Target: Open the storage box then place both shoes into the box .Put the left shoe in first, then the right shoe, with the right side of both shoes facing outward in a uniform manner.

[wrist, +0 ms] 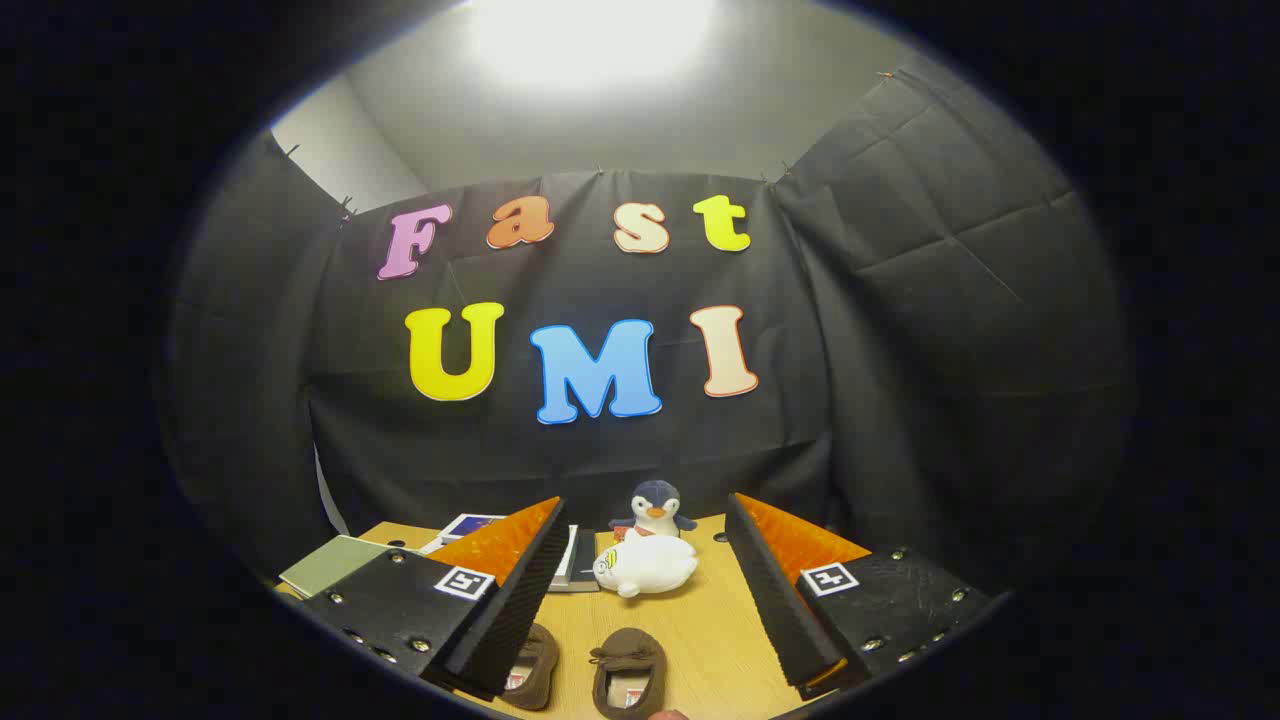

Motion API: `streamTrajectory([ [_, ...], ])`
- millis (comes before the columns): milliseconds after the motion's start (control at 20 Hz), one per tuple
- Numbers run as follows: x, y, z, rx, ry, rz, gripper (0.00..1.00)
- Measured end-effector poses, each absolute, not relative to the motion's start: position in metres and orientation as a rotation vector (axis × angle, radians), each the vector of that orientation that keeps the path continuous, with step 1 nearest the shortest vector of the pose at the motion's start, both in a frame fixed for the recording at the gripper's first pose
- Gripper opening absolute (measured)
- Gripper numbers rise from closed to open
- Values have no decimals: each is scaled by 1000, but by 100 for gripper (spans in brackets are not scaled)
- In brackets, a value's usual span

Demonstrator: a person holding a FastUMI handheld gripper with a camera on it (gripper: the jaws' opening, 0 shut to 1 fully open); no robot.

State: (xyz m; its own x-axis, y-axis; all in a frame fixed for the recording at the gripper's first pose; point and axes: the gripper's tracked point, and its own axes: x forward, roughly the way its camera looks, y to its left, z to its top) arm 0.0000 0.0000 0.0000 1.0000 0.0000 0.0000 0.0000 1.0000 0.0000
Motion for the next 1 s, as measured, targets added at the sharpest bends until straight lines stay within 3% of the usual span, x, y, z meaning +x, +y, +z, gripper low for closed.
streamTrajectory([
  [1000, -10, 14, 22, -175, -73, 30, 96],
])
